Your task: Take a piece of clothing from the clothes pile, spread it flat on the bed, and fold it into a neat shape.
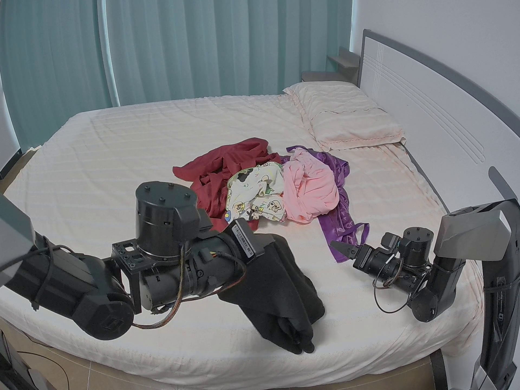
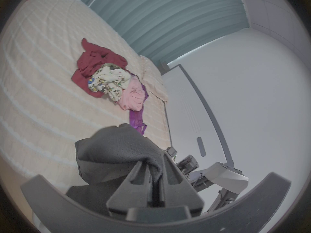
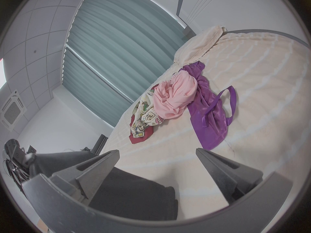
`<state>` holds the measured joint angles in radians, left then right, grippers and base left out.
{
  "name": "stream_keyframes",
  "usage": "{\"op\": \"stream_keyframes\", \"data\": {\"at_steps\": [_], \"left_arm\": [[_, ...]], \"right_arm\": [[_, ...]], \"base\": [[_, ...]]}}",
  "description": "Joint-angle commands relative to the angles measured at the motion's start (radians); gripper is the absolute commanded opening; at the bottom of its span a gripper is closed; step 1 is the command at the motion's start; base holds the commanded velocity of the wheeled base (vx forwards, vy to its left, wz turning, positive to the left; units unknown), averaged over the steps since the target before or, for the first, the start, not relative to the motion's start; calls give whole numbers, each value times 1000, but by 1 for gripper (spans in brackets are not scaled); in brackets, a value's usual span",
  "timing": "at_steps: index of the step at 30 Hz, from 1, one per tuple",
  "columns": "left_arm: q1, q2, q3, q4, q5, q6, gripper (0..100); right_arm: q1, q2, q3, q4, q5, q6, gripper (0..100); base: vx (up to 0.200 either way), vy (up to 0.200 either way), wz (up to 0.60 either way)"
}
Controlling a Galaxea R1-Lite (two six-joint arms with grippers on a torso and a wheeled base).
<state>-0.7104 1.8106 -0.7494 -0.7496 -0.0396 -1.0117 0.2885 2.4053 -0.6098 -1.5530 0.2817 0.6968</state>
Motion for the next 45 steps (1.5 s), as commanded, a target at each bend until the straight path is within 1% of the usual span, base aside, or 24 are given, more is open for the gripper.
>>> {"op": "stream_keyframes", "data": {"at_steps": [1, 3, 4, 5, 6, 8, 9, 13, 17, 19, 20, 21, 22, 24, 26, 28, 31, 35, 36, 39, 45], "left_arm": [[45, 27, 94, -8, -23, -24, 0], [65, 12, 128, -22, -43, -21, 0], [98, -16, 173, -47, -83, -21, 0], [106, -24, 185, -51, -92, -21, 0], [132, -48, 223, -57, -126, -18, 0], [149, -63, 240, -57, -138, -18, 0], [187, -91, 268, -54, -152, -11, 0], [264, -88, 340, -57, -169, 44, 0], [327, -68, 404, -57, -181, 91, 0], [353, -56, 429, -59, -191, 97, 0], [353, -56, 429, -59, -191, 97, 0], [382, -31, 444, -59, -194, 107, 0], [382, -31, 444, -59, -194, 107, 0], [422, 45, 461, -59, -189, 174, 0], [434, 105, 478, -73, -183, 217, 0], [437, 130, 486, -91, -180, 225, 0], [456, 199, 530, -209, -177, 234, 0], [454, 280, 568, -297, -151, 275, 0], [456, 309, 571, -312, -137, 291, 100], [456, 371, 590, -358, -103, 317, 100], [460, 391, 621, -441, -103, 315, 100]], "right_arm": [[4, 1, 1, -10, 1, 0, 100], [4, 1, 1, -10, 1, 0, 100], [4, 5, 1, -10, 1, 0, 100], [4, 5, 2, -10, 1, 0, 100], [6, 6, 2, -10, 1, 0, 100], [8, 6, 4, -10, 1, 0, 100], [8, 6, 5, -10, 1, 0, 100], [9, 8, 7, -10, 1, 0, 100], [14, 9, 10, -10, 1, 0, 100], [15, 12, 10, -10, 1, 0, 100], [15, 12, 10, -10, 1, 0, 100], [15, 12, 10, -10, 1, 0, 100], [15, 12, 10, -10, 1, 0, 100], [17, 12, 12, -10, 1, 0, 100], [17, 12, 12, -10, 1, 0, 100], [17, 12, 13, -10, 1, 0, 100], [17, 14, 13, -10, 1, 0, 100], [17, 17, 12, -10, 1, 0, 100], [15, 17, 12, -10, 1, 0, 100], [17, 21, 12, -10, 1, 0, 100], [17, 28, 12, -10, -1, 0, 100]], "base": [[0, 0, 0], [0, 0, 0], [0, 0, 0], [0, 0, 0], [0, 0, 0], [0, 0, 0], [0, 0, 0], [0, 0, 0], [0, 0, 0], [0, 0, 0], [0, 0, 0], [0, 0, 0], [0, 0, 0], [0, 0, 0], [0, 0, 0], [0, 0, 0], [0, 0, 0], [0, 0, 0], [0, 0, 0], [0, 0, 0], [0, 0, 0]]}}
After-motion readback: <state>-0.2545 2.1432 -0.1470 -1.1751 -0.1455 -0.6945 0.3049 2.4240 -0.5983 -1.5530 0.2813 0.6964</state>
